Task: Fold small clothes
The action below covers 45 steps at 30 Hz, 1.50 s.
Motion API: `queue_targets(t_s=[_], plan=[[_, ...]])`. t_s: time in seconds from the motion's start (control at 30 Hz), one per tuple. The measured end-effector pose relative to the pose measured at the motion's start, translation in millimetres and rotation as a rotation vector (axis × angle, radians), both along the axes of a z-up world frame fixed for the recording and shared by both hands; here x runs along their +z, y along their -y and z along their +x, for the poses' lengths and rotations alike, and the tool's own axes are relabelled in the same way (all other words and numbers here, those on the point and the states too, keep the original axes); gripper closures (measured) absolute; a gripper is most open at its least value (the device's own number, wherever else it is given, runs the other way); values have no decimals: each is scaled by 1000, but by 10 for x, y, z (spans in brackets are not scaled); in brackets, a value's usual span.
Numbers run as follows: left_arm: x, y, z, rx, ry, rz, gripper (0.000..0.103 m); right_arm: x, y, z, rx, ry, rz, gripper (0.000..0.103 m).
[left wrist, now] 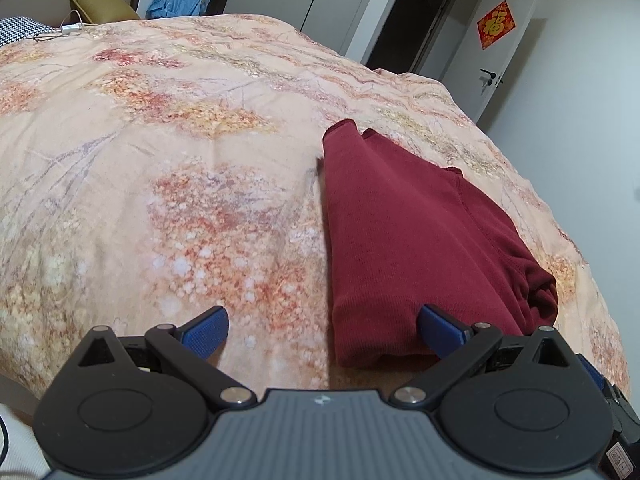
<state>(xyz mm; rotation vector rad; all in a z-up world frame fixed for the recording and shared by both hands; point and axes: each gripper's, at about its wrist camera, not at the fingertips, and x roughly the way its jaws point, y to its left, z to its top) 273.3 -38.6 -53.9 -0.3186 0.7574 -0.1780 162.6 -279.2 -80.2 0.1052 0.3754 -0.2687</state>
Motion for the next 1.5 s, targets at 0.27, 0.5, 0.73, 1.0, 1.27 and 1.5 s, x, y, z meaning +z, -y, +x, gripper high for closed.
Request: queue_targets(t_s=[0.27,0.5,0.73,1.0,1.27,1.5], plan=[[-23,-6,-26,0,-4,6,0,257,202,108,43,30,-96,5],[-23,0,-39,-3,-5,8,0,352,389,435,176,-50,-98,33],[-38,21,-80,-7,-8,18,0,261,376,608,292,-122,-57,88],[-37,18,-81,-10,-7,18,0,249,17,343,252,15,-486,96],[-56,43,-91,-22,-11,26,0,-83,-8,349,249,-77,-506,96],[-65,59,-89,-24,-12,33,0,-13,62,167,237,-76,-424,83]])
